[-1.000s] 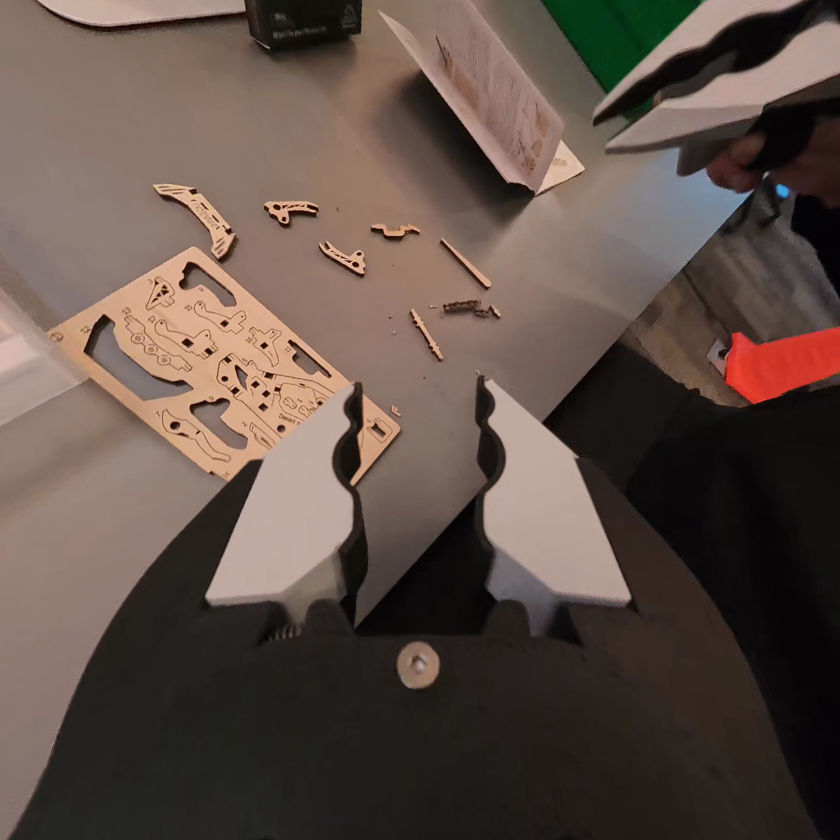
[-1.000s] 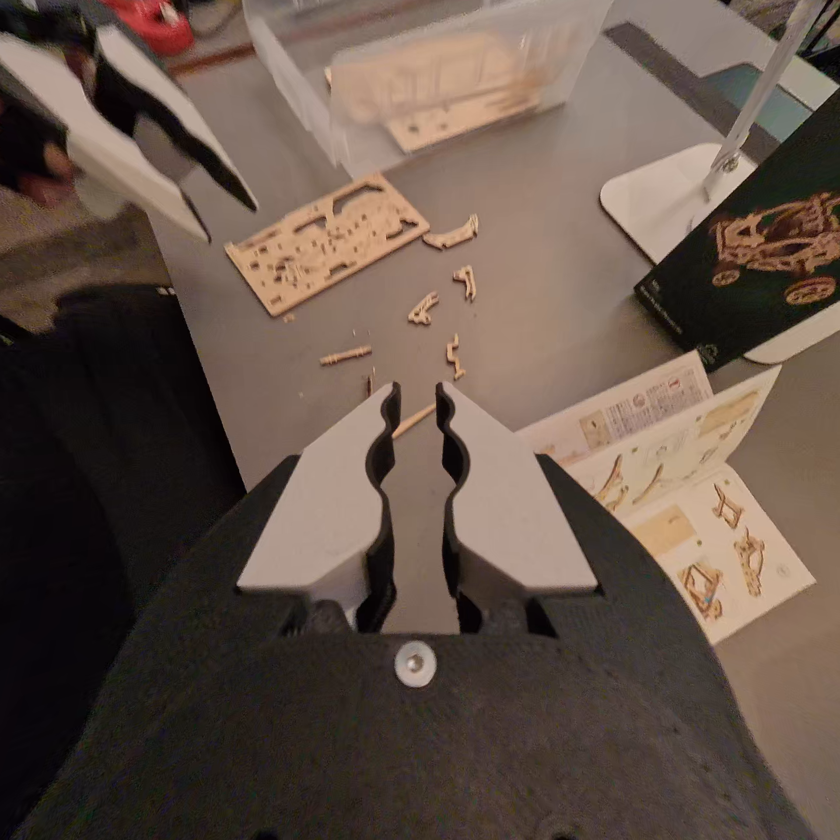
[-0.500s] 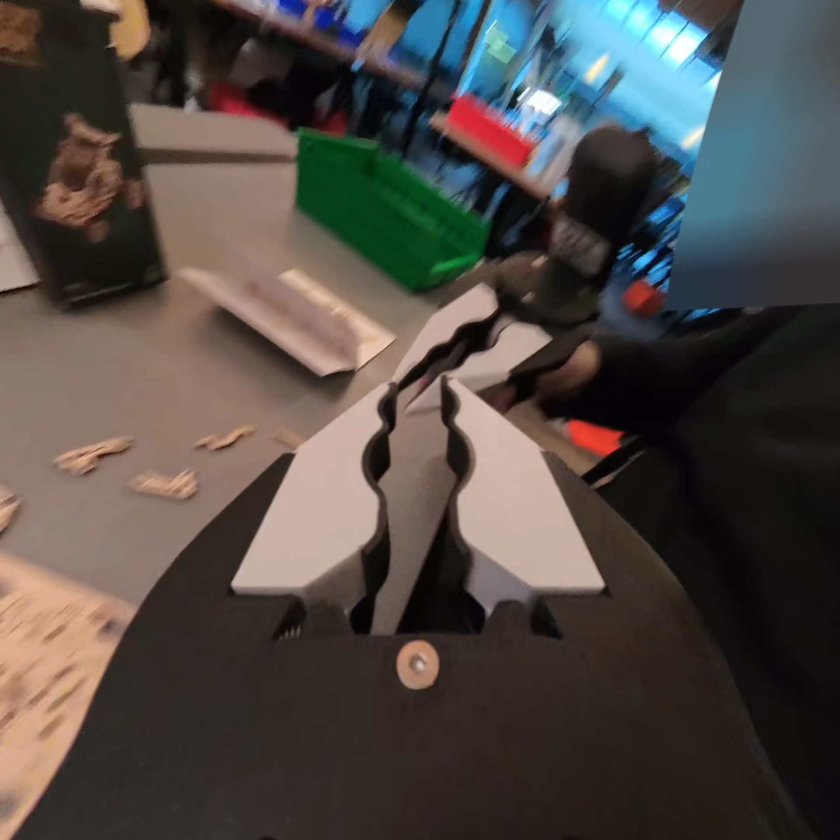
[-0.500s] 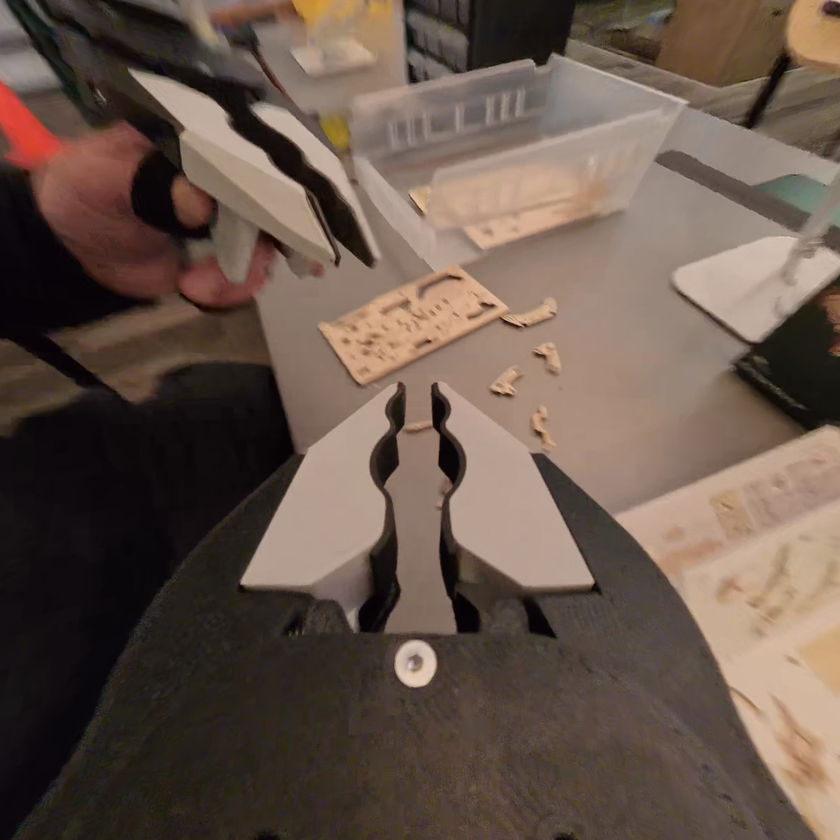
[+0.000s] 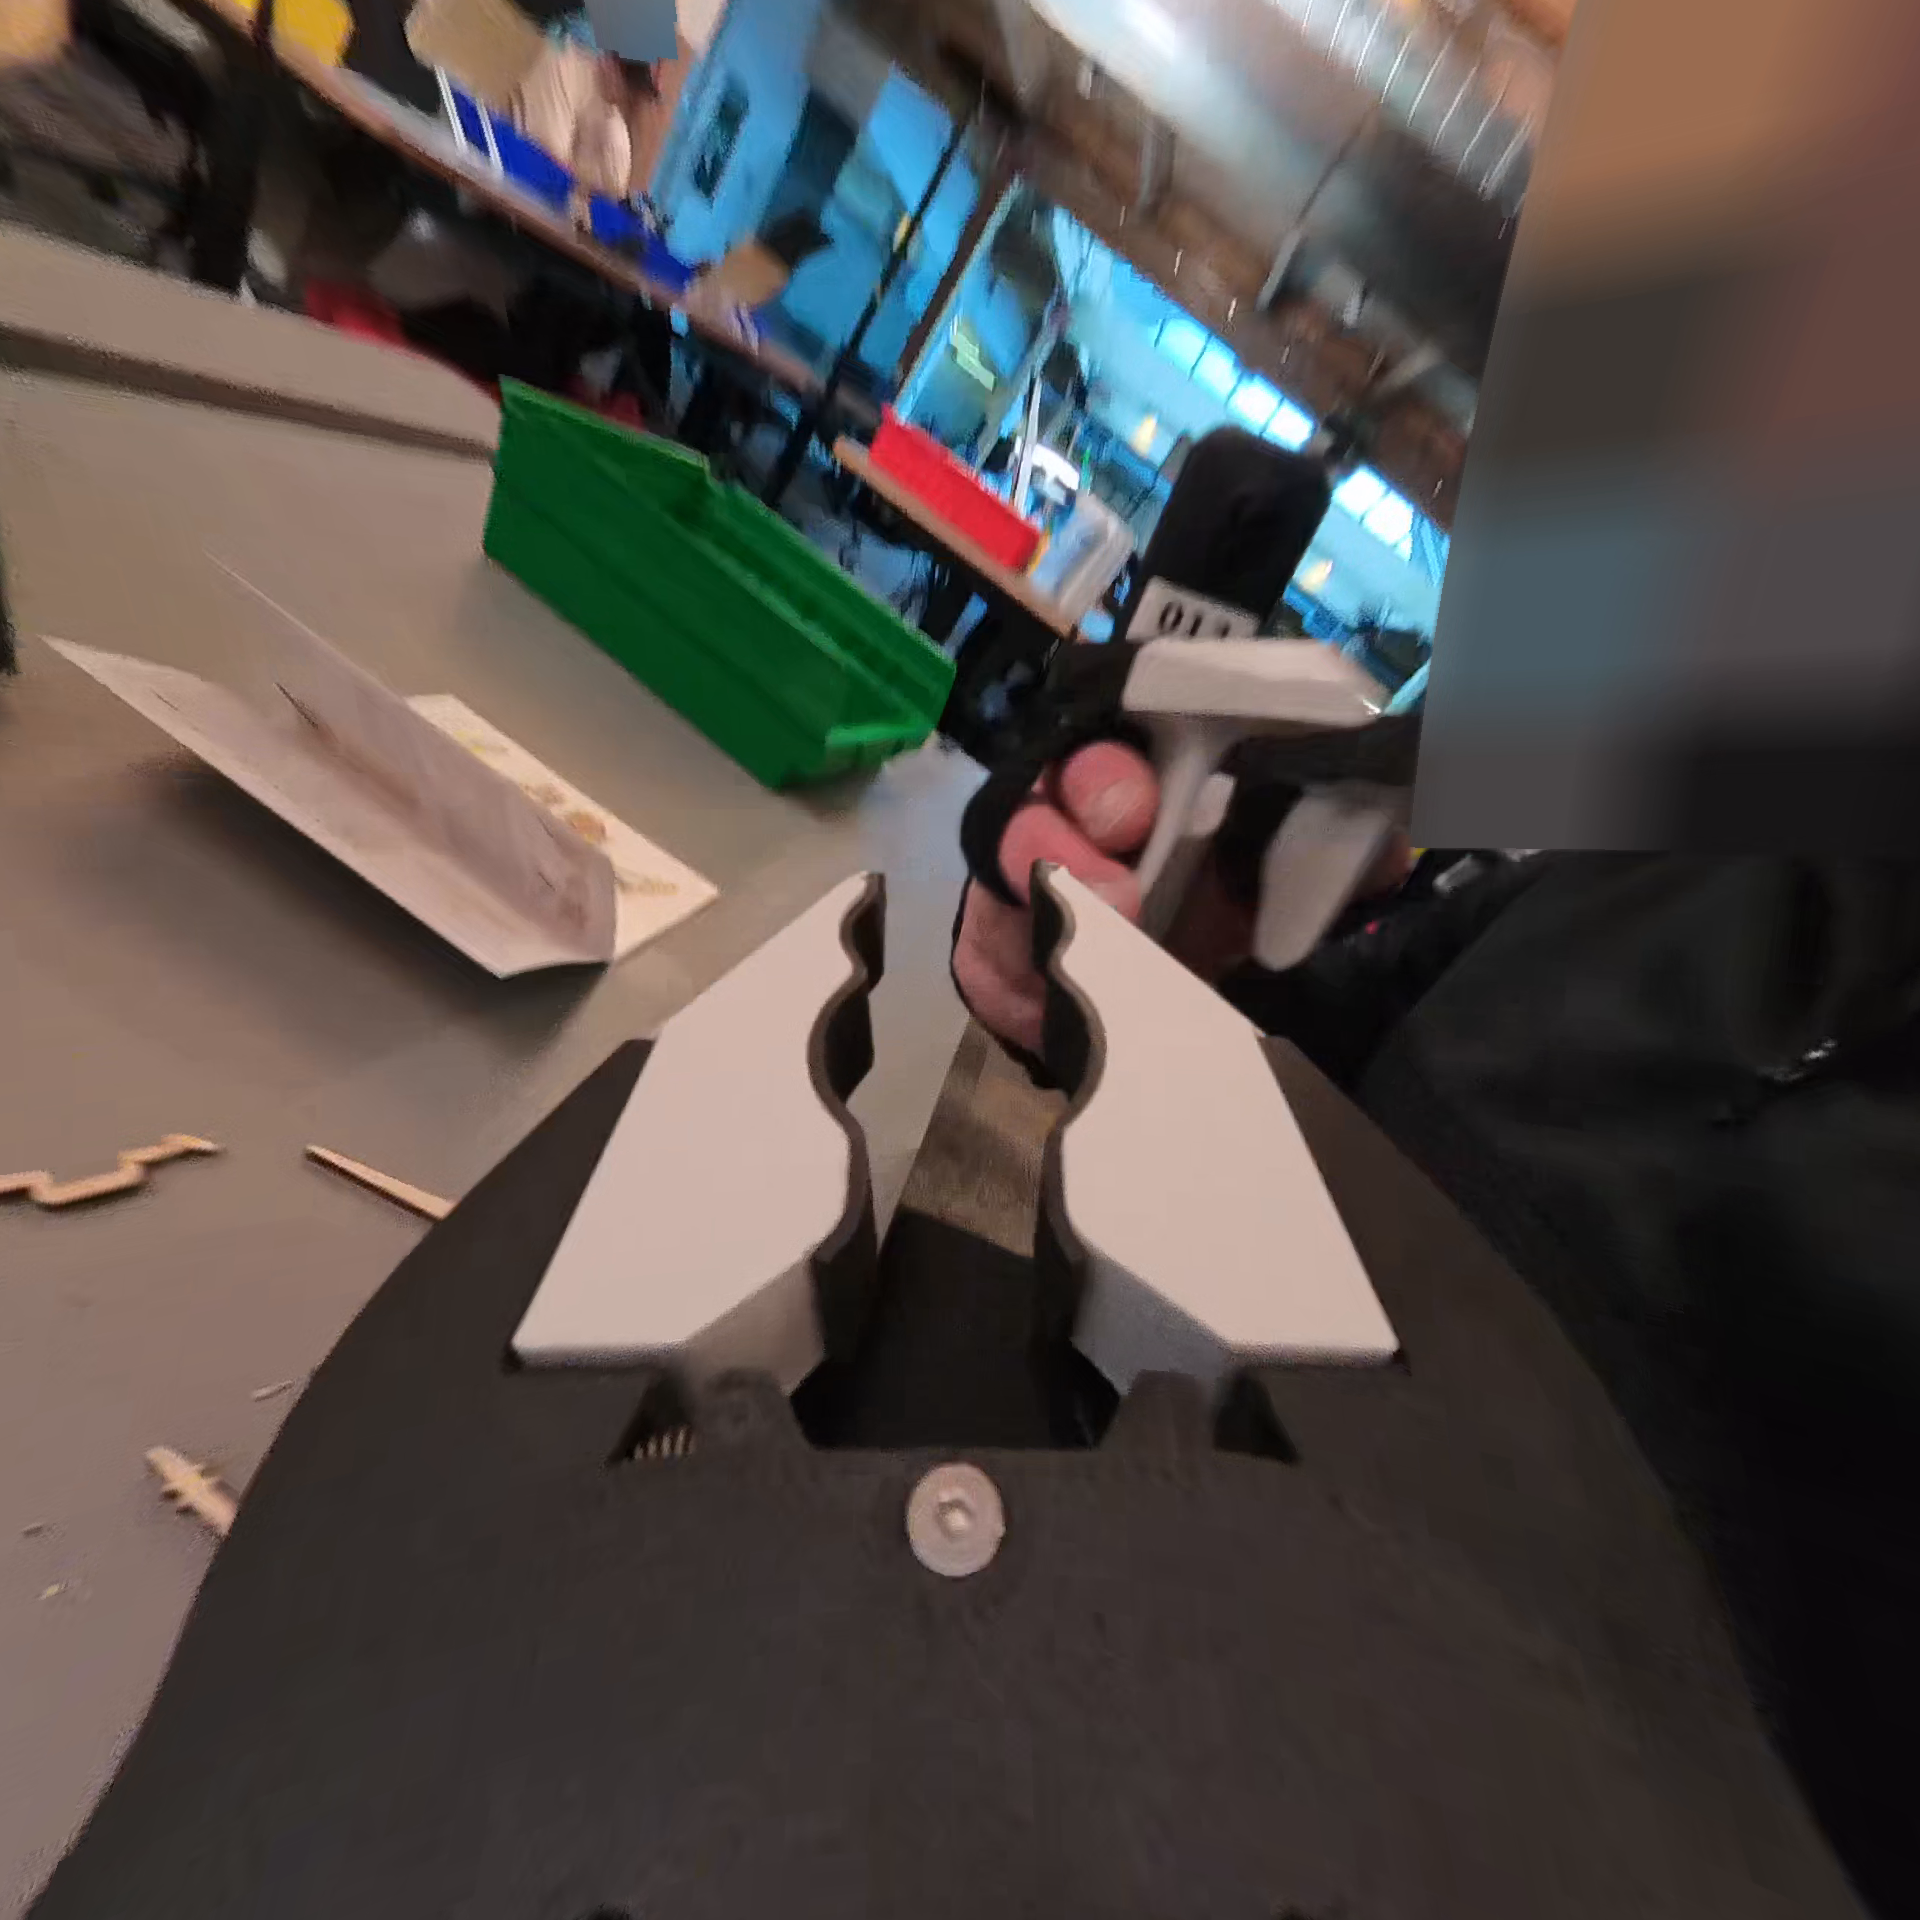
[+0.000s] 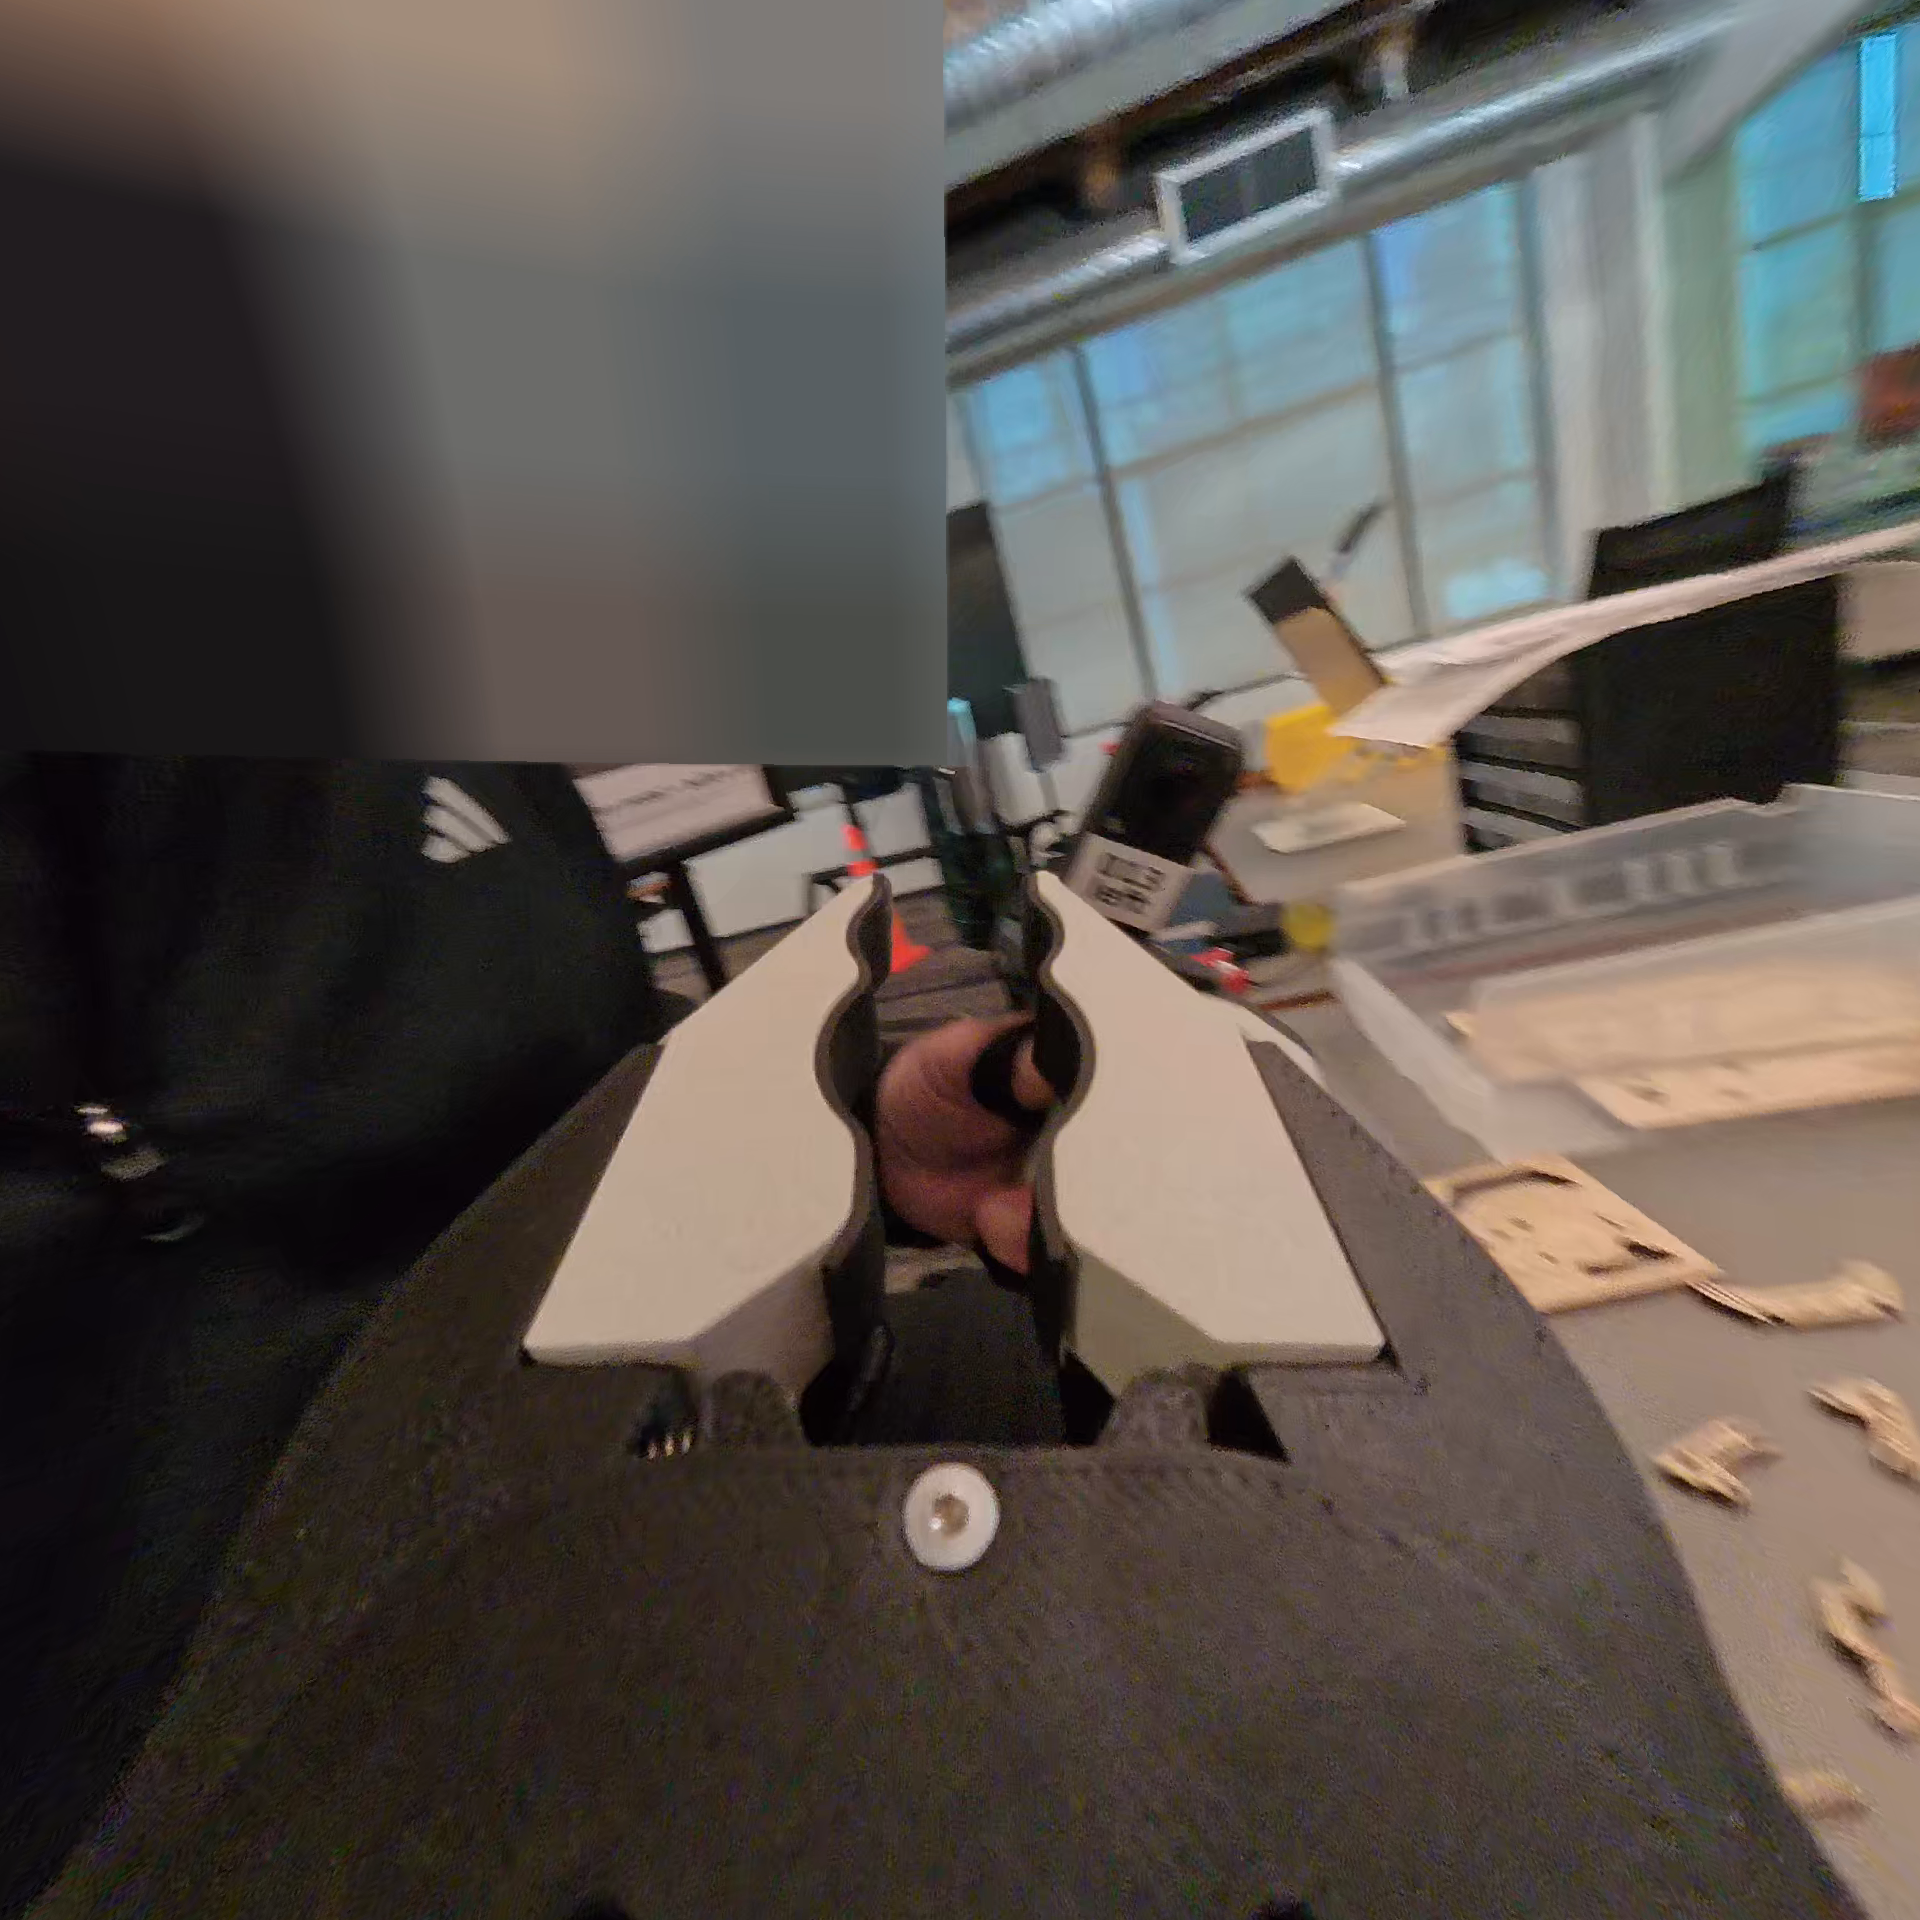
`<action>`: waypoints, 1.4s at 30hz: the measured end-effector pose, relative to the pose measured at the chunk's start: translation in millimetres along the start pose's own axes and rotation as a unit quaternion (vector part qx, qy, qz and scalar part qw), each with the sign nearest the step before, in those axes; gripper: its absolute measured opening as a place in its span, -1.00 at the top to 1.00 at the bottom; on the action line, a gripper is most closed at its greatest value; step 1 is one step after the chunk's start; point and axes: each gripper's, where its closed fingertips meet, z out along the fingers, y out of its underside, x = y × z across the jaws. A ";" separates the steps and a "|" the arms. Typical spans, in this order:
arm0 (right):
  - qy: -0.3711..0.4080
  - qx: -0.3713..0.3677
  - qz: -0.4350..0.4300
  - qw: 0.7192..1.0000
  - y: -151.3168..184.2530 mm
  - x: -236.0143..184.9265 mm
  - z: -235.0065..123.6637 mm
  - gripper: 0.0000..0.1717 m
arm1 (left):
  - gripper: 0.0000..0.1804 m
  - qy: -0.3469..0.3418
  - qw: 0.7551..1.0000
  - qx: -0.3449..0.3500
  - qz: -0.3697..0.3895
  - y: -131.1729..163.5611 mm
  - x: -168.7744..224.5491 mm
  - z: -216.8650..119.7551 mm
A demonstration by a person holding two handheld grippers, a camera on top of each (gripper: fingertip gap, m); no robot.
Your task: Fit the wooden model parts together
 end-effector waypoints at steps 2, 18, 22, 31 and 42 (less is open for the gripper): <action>-0.038 0.011 -0.005 0.999 -1.4 -15.6 5.8 0.75 | 0.69 0.002 0.999 -0.038 -0.001 15.8 4.2 19.3; -0.144 0.063 -0.064 0.985 -22.2 -60.8 12.8 0.56 | 0.77 0.005 0.991 -0.134 -0.012 45.9 7.2 60.3; -0.161 0.056 -0.057 0.984 -18.6 -66.2 19.5 0.54 | 1.00 0.020 0.987 -0.159 -0.011 51.7 14.3 64.4; -0.175 0.113 -0.038 0.977 -38.6 -78.5 45.9 0.81 | 0.97 0.022 0.979 -0.192 -0.062 79.4 1.9 84.5; -0.189 0.119 -0.052 0.973 -50.0 -66.7 -5.4 0.60 | 0.78 0.099 0.983 -0.140 -0.063 26.0 23.7 48.2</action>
